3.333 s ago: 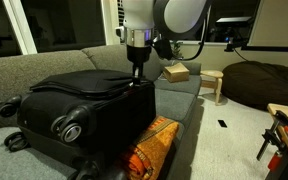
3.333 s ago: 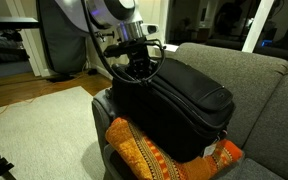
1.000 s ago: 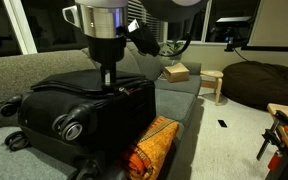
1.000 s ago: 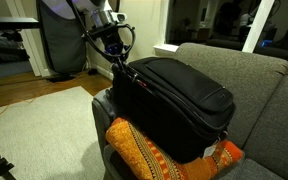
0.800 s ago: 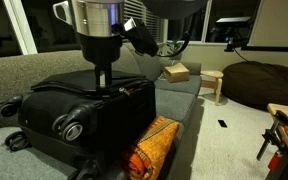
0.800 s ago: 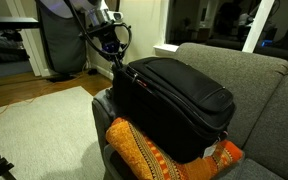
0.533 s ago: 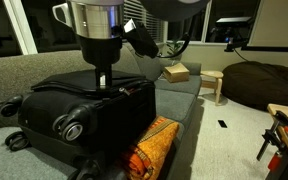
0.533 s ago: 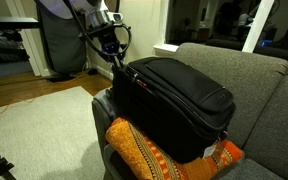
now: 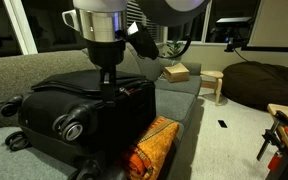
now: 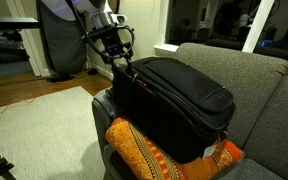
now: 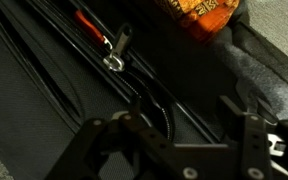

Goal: Close the zipper

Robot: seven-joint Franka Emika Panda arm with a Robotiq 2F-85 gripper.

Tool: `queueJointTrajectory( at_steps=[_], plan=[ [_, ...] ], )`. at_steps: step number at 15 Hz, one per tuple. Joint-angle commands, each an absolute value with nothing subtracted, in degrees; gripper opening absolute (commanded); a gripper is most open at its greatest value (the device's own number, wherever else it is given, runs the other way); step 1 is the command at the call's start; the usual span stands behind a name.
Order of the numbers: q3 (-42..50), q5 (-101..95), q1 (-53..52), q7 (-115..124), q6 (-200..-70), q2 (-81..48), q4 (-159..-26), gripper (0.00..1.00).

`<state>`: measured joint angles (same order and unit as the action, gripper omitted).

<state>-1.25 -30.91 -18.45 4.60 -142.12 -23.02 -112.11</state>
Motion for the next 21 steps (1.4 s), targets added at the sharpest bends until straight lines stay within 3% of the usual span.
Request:
queueJointTrajectory(
  at_steps=[1, 19, 20, 21],
  plan=[
    [-0.1, -31.9, -18.2, 8.6, -139.8, -23.0, -111.4, 1.0],
    [1.6, -24.7, -13.2, 15.9, -141.5, -24.8, -112.7, 1.0],
    [1.6, -24.4, -13.1, 16.3, -141.9, -24.7, -112.9, 0.75],
    [1.7, -24.4, -13.2, 16.7, -142.2, -24.7, -113.1, 0.74]
  ],
)
